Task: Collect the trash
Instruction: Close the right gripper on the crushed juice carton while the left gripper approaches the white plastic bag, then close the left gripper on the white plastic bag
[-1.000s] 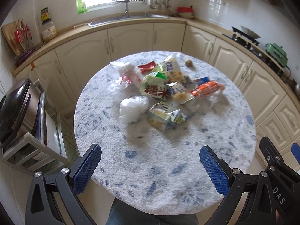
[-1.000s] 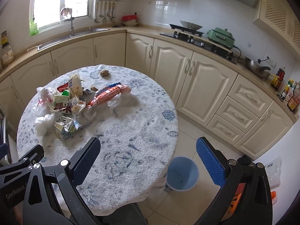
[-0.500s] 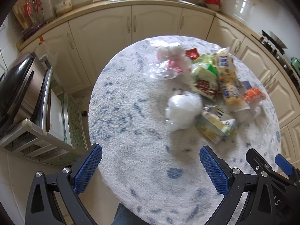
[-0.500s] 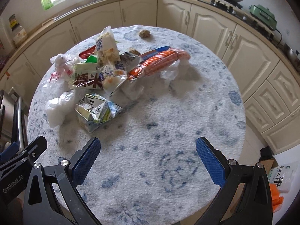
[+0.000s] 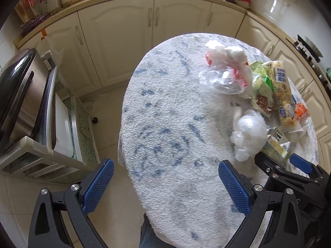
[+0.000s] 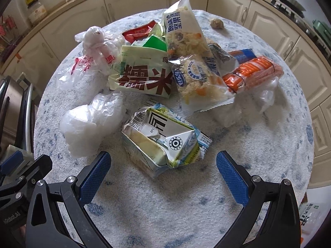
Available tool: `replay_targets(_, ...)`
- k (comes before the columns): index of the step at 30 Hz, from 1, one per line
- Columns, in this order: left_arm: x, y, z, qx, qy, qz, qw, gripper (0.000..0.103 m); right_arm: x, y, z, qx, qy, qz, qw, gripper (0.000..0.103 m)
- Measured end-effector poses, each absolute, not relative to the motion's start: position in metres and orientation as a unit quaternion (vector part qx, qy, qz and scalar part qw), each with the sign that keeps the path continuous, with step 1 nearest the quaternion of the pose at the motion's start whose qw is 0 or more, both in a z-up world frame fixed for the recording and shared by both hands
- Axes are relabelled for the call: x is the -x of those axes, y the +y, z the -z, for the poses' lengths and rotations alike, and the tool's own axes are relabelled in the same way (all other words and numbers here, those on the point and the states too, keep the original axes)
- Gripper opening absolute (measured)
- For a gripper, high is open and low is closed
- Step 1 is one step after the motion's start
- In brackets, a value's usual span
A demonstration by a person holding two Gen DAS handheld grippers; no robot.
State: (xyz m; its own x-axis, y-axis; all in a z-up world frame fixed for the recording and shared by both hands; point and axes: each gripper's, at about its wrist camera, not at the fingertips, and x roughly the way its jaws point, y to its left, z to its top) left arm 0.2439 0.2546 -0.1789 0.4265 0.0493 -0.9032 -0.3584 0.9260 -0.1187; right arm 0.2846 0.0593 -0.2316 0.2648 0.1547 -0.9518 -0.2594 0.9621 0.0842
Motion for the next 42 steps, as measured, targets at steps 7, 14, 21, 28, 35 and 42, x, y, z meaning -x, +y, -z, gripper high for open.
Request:
replay_targets(7,-0.244,0.26,0.186,0.164,0.53,-0.106,0.825,0.098,-0.28,0.059,0.23,0.045,0.569,-0.123,0.811,0.075)
replay_targets(14,-0.23,0.242,0.174,0.157,0.522,-0.072,0.835,0.098,-0.249,0.019,0.218,-0.005,0.588,-0.102,0.802,0.015)
replay_targets(21,-0.212,0.223,0.162,0.148,0.518,-0.049,0.841,0.099,-0.236,-0.006,0.206,-0.068,0.543,-0.089,0.832,0.101)
replay_targets(28,-0.211,0.229,0.152,0.147,0.515,-0.061,0.842,0.099,-0.268,0.021,0.21,-0.034,0.532,-0.058,0.844,0.101)
replay_targets(35,-0.227,0.238,0.153,0.14,0.521,-0.064,0.839,0.099,-0.295,0.046,0.237,-0.048,0.545,-0.018,0.837,0.099)
replay_targets(42,-0.245,0.238,0.155,0.133,0.522,-0.049,0.841,0.098,-0.285,0.042,0.231,-0.029,0.522,-0.018,0.853,0.079)
